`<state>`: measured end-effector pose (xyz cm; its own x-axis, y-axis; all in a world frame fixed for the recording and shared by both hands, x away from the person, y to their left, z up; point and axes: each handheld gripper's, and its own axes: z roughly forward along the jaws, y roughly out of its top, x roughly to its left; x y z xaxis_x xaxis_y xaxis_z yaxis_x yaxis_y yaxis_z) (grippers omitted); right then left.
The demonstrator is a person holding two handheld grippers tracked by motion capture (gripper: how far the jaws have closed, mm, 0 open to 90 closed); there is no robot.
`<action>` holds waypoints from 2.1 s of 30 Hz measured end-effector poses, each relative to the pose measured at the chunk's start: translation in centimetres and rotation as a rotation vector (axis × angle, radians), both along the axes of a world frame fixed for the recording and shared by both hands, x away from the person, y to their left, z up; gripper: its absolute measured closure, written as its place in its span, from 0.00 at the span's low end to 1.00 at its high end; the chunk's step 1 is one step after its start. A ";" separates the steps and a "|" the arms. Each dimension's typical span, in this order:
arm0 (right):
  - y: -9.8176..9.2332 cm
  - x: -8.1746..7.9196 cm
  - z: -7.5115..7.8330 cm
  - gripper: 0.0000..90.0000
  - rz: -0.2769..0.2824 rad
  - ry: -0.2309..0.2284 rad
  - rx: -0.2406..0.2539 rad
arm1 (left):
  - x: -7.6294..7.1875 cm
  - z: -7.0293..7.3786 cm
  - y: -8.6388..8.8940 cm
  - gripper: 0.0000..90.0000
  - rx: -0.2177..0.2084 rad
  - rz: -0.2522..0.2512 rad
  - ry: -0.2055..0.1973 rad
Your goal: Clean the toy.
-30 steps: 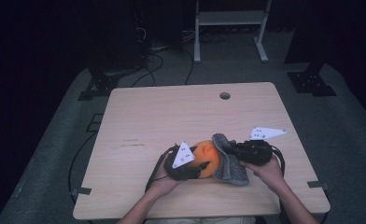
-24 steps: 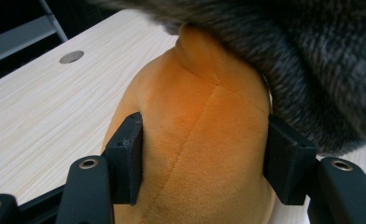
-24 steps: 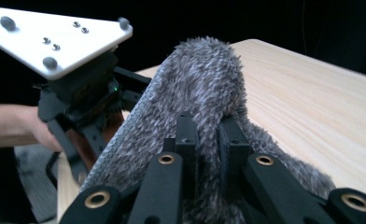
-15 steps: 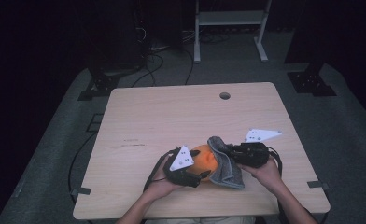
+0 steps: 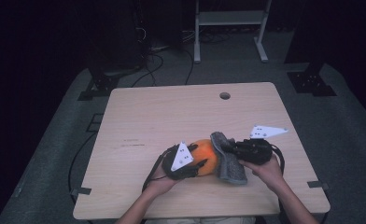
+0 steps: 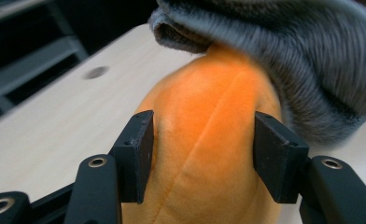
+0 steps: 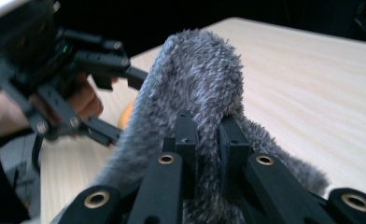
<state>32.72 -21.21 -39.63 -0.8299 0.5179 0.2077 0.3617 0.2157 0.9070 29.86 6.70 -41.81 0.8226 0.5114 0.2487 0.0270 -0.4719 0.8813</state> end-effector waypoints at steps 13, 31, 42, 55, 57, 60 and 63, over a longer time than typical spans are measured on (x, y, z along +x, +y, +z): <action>-0.1 -1.8 -2.3 0.89 0.084 0.055 -0.104 | 1.8 0.2 2.3 0.32 -0.151 -0.002 0.210; 1.5 -3.5 -1.6 0.89 0.155 -0.010 -0.156 | 0.3 -1.0 0.7 0.23 0.029 -0.129 0.279; 2.8 0.4 -1.6 0.89 0.081 -0.001 -0.154 | -0.6 -1.5 0.9 0.31 0.054 -0.134 0.223; 0.1 -3.5 -2.5 0.89 0.151 0.023 -0.145 | 0.0 -1.6 0.2 0.27 0.026 -0.099 0.247; 1.1 -3.9 -2.0 0.89 0.187 -0.003 -0.137 | -0.1 -1.7 0.3 0.30 0.029 -0.108 0.245; 1.2 -2.8 -1.9 0.88 0.139 -0.002 -0.154 | -0.2 -1.9 0.7 0.31 0.020 -0.114 0.247; 0.1 -2.4 -1.9 0.88 0.085 0.003 -0.136 | -0.3 -1.9 0.8 0.31 0.017 -0.117 0.245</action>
